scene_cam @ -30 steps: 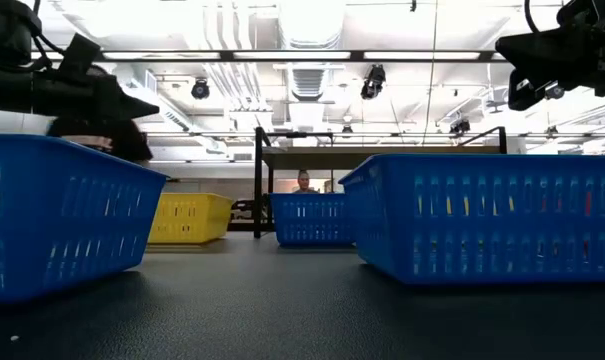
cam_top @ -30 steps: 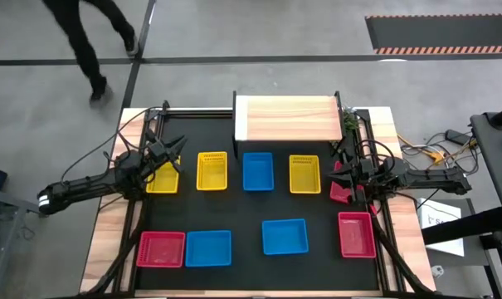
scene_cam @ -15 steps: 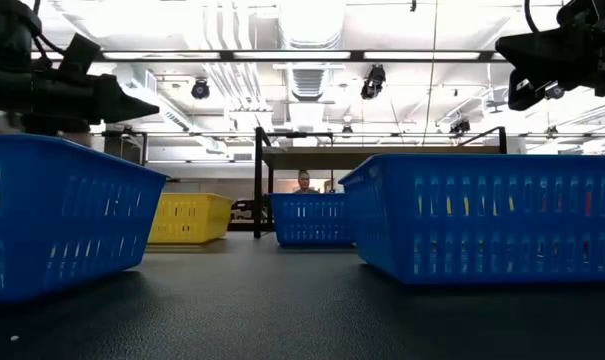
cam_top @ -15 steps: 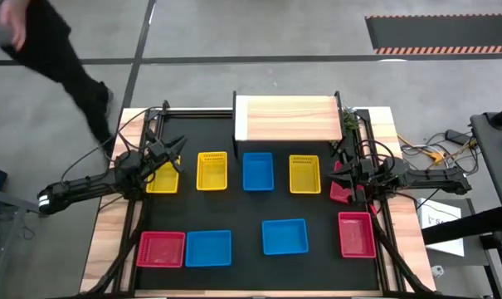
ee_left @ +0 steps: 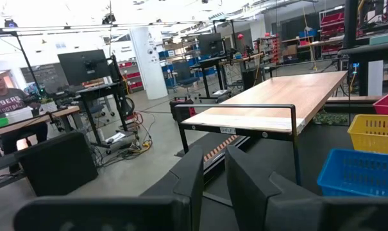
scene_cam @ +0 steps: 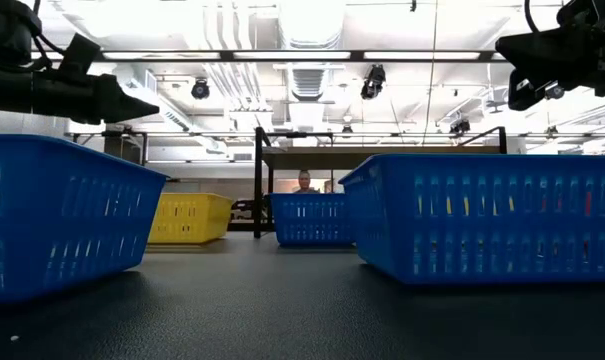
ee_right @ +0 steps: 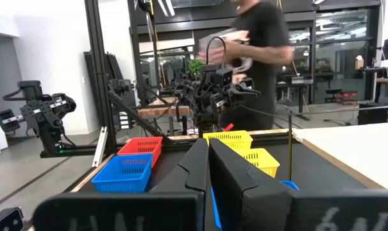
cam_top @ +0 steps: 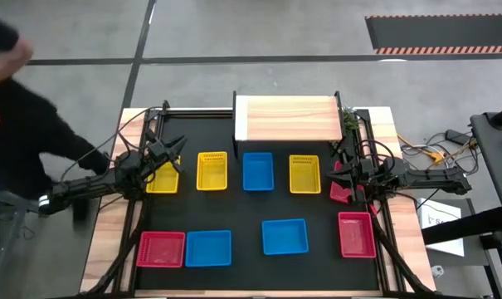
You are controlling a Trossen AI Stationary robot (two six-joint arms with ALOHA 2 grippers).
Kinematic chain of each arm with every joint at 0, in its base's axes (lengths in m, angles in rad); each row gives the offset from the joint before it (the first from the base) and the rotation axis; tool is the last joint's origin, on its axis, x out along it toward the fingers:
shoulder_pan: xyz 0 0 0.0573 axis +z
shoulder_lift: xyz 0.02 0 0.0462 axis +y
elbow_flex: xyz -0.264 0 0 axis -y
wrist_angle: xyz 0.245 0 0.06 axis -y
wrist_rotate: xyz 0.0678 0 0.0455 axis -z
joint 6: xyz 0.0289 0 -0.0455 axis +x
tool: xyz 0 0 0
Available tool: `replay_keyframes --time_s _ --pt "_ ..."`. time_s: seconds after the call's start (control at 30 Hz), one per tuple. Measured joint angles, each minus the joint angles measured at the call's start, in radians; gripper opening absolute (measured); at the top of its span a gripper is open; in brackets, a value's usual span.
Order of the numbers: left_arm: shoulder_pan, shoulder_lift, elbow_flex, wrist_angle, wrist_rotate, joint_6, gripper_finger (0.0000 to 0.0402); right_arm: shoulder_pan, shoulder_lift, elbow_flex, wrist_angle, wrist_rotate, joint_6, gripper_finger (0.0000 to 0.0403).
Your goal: Stack baskets on shelf by color
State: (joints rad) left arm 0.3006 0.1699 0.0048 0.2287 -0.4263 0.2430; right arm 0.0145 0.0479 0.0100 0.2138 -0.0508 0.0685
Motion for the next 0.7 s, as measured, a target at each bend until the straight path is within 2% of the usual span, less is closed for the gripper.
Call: replay_keyframes --time_s 0.3,0.33,0.47,0.7 --pt "0.0 0.0 0.0 0.0 0.0 0.0 0.005 0.0 0.0 0.0 0.001 0.004 0.111 0.0009" --pt "0.0 0.0 0.0 0.0 0.0 0.0 0.005 0.0 0.001 0.0 0.014 0.028 0.088 0.0009" --pt "0.0 0.0 0.0 0.0 0.0 0.0 0.005 -0.001 0.036 0.0 0.113 0.232 0.067 0.0009" --pt "0.0 0.0 0.0 0.0 0.0 0.0 0.005 0.001 0.221 0.0 0.421 0.177 0.006 0.0009"
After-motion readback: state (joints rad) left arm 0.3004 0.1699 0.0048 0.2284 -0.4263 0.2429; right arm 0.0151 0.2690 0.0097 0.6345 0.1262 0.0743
